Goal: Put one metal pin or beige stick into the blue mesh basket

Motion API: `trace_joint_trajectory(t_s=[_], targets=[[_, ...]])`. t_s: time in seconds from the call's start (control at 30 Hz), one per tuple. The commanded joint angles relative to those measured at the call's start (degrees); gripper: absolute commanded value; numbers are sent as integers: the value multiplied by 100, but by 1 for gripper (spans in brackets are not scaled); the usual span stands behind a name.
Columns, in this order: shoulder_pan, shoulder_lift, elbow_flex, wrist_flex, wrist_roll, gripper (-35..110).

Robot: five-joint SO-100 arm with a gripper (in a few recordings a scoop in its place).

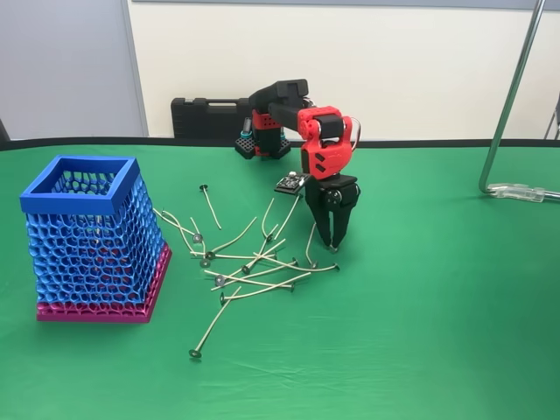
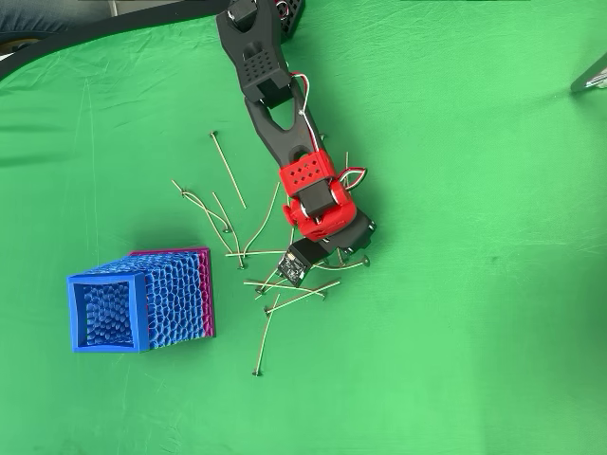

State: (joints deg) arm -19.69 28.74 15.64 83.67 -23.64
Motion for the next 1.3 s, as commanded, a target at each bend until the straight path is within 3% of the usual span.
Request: trace_joint_trajectory(t_s=[0.0,1.27], targets=[[-35,26,-264,-53,-79,12],[35,62,-237,-211,-422,10]])
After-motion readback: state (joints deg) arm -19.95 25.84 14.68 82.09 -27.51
